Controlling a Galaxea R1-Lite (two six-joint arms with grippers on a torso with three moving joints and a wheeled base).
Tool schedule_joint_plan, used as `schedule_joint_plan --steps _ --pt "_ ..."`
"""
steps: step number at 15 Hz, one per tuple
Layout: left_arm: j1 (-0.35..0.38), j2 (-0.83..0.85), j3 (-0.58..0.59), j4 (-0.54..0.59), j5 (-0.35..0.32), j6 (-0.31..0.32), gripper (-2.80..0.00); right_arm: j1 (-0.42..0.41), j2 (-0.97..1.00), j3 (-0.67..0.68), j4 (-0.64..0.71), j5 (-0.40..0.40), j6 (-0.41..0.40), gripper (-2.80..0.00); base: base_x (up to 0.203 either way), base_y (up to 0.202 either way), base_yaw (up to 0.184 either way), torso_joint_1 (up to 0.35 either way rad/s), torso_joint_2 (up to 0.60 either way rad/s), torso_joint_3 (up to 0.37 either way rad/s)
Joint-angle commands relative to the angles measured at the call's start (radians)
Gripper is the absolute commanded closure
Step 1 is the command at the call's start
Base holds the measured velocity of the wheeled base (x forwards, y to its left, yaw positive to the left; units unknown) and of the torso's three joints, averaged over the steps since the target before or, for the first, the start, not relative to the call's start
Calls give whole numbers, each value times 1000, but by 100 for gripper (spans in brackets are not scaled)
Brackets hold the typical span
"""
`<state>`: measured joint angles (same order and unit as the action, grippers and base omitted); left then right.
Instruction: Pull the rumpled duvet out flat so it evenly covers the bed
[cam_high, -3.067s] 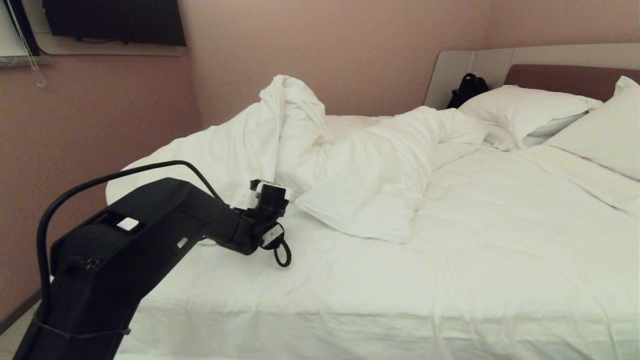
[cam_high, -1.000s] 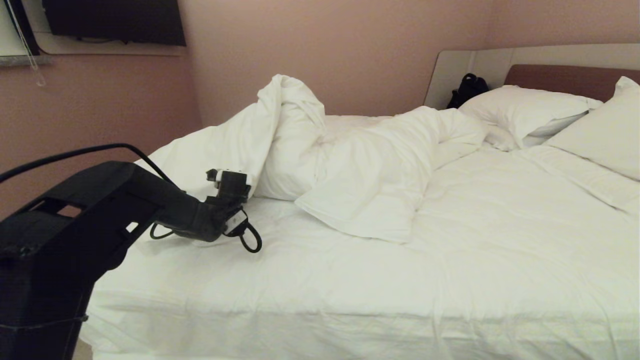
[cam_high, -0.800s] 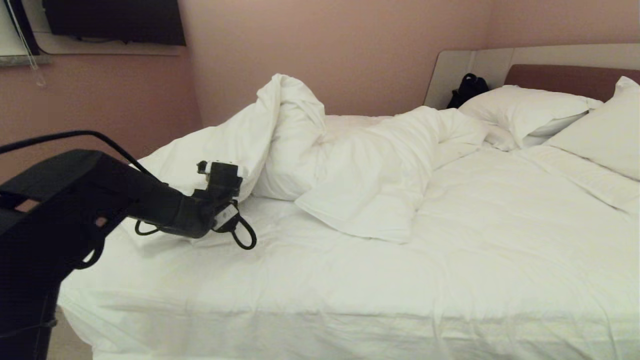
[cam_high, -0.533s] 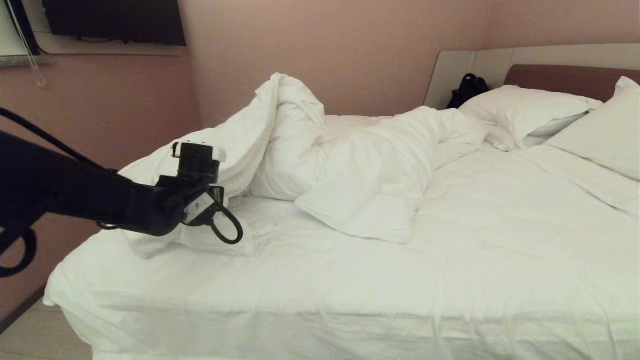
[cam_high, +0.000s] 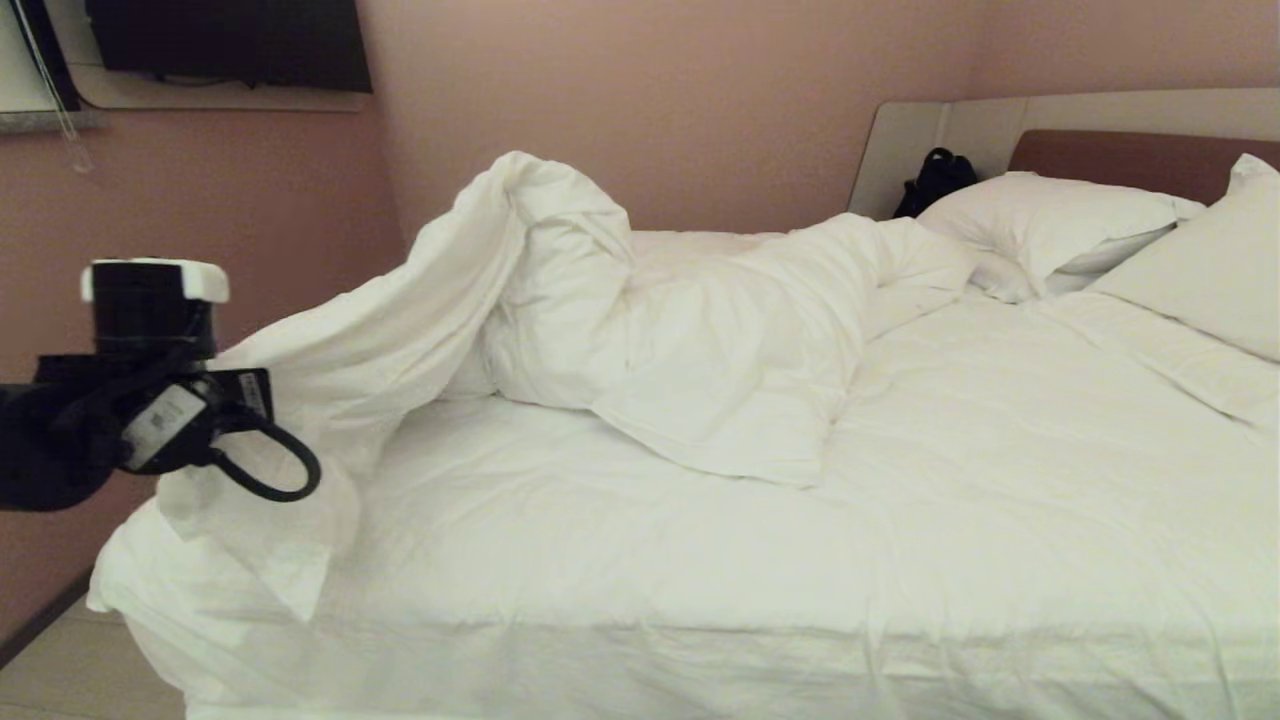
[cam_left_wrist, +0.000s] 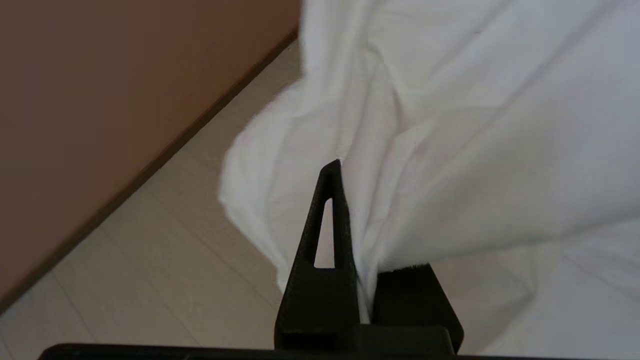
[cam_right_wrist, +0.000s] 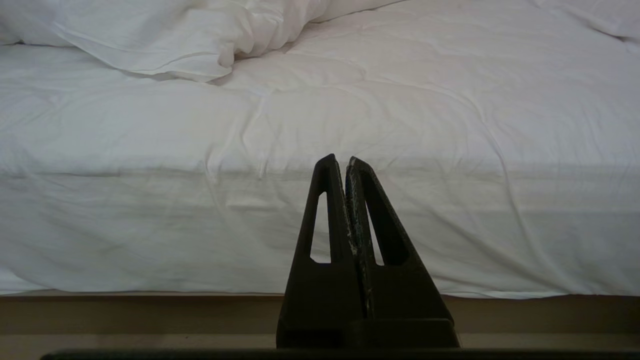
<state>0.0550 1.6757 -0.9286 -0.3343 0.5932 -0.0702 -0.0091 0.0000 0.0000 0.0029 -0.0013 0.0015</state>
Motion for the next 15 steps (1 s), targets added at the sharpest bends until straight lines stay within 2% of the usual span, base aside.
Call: schedule_joint_plan --steps 1,4,9,12,14,15 --pt "116 -86 22 0 -55 -2 0 0 0 0 0 0 0 0 0 0 0 0 0 0" --pt "270 -146 57 -4 -184 -8 0 0 0 0 0 0 0 0 0 0 0 0 0 0" --pt "358 -336 140 0 -320 -35 0 0 0 0 0 0 0 0 0 0 0 0 0 0" --pt "479 -384 184 4 -367 -37 0 0 0 0 0 0 0 0 0 0 0 0 0 0" --pt "547 -395 231 5 -437 -37 0 0 0 0 0 0 0 0 0 0 0 0 0 0" --pt "574 -388 244 4 -445 -37 0 0 0 0 0 0 0 0 0 0 0 0 0 0"
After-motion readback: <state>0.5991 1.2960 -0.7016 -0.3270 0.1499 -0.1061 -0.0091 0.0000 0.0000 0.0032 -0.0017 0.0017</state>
